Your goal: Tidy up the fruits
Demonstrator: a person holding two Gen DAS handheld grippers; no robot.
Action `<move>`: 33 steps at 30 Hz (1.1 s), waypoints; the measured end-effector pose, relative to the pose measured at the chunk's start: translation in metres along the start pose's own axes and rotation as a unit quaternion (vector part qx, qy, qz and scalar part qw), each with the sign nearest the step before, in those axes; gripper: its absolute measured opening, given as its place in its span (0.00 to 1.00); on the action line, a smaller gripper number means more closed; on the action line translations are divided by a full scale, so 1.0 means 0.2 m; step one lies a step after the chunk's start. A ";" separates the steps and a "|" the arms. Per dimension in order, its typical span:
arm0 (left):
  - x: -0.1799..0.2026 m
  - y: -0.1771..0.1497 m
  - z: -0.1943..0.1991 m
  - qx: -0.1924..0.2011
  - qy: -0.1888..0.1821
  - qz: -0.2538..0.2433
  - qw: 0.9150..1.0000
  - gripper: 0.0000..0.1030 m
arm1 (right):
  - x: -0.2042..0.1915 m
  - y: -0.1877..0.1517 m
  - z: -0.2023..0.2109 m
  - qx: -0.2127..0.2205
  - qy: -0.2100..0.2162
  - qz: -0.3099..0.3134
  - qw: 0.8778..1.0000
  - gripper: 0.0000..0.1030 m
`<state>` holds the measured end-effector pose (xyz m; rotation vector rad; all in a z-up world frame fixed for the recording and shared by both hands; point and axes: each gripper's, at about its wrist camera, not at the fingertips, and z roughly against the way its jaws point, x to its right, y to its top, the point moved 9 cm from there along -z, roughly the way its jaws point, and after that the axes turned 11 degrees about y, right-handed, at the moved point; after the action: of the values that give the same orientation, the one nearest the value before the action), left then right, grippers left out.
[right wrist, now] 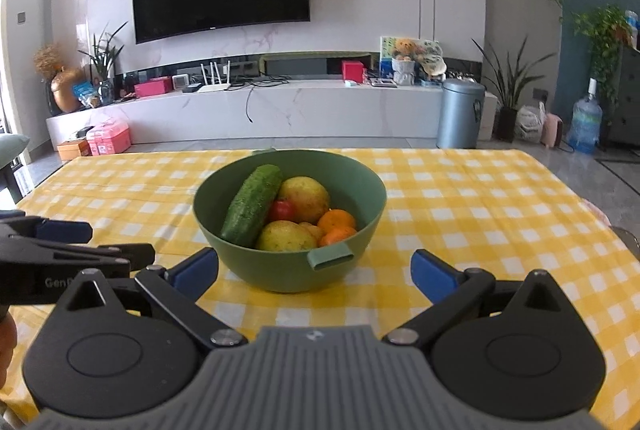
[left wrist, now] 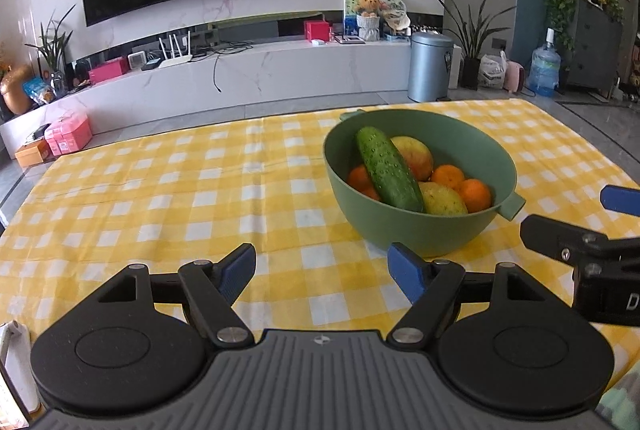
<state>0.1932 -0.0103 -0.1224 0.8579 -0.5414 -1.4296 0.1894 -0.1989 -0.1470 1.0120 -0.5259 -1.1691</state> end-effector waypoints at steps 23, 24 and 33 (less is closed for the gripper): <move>-0.01 0.00 0.00 -0.015 0.001 0.011 1.000 0.86 | -0.02 -0.02 -0.02 -0.008 0.002 0.016 1.000 0.96; -0.01 0.00 -0.01 -0.015 0.001 0.011 1.000 0.86 | -0.02 -0.02 -0.02 -0.009 0.002 0.016 1.000 0.96; -0.01 0.01 0.00 -0.014 -0.001 0.012 1.000 0.86 | -0.02 -0.02 -0.04 -0.015 0.002 0.020 1.000 0.96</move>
<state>0.1939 -0.0077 -0.1214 0.8255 -0.5288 -1.4133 0.1917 -0.1917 -0.1543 0.9729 -0.5217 -1.1359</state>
